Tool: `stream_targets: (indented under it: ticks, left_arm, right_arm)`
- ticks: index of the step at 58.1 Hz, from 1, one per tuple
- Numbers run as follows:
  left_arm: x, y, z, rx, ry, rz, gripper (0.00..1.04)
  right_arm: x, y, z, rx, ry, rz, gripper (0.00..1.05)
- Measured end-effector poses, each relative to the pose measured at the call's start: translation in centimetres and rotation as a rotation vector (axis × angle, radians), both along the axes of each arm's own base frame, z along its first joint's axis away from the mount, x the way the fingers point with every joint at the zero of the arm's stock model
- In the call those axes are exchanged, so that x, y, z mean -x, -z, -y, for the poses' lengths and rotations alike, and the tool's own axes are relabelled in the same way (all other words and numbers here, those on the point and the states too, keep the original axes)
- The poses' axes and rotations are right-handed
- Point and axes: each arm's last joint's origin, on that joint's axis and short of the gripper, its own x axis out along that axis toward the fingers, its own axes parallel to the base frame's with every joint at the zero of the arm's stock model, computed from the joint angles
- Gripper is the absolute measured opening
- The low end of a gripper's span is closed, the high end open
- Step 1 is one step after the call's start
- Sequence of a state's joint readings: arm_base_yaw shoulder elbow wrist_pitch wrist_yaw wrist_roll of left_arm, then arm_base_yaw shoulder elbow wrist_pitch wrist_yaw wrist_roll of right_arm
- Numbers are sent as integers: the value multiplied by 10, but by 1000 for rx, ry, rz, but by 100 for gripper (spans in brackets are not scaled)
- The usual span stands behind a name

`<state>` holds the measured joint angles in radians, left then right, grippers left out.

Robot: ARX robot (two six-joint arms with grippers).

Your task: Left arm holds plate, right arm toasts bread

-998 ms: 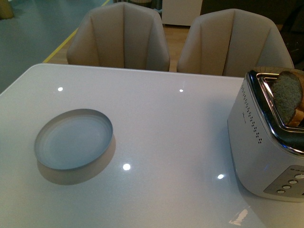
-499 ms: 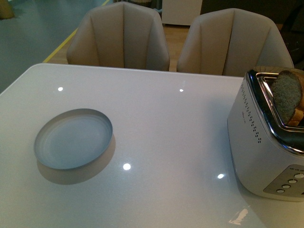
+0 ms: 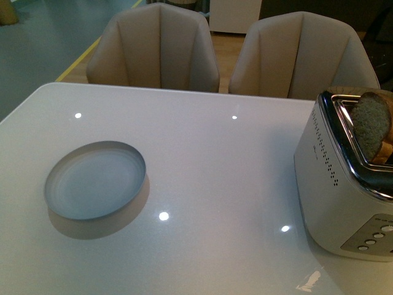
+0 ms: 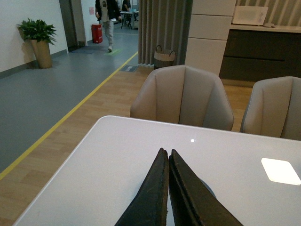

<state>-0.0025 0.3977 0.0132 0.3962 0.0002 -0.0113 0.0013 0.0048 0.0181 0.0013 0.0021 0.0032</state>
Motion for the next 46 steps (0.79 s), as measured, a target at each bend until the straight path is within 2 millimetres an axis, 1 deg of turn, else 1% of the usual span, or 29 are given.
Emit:
stream_targets:
  ticks: [14,35,40,46]
  left_arm:
    - [8,0,0,0,0,2,3]
    - [15,0,0,0,0,2,3]
    - [22,5,0,0,0,-32,3]
    - [25,3,0,0,0,-4,3]
  right_arm:
    - [0,0,0,0,0,0,96]
    - [0,0,0,0,0,0,96]
    - [0,0,0,0,0,0,96]
    - [0,0,0,0,0,0,96]
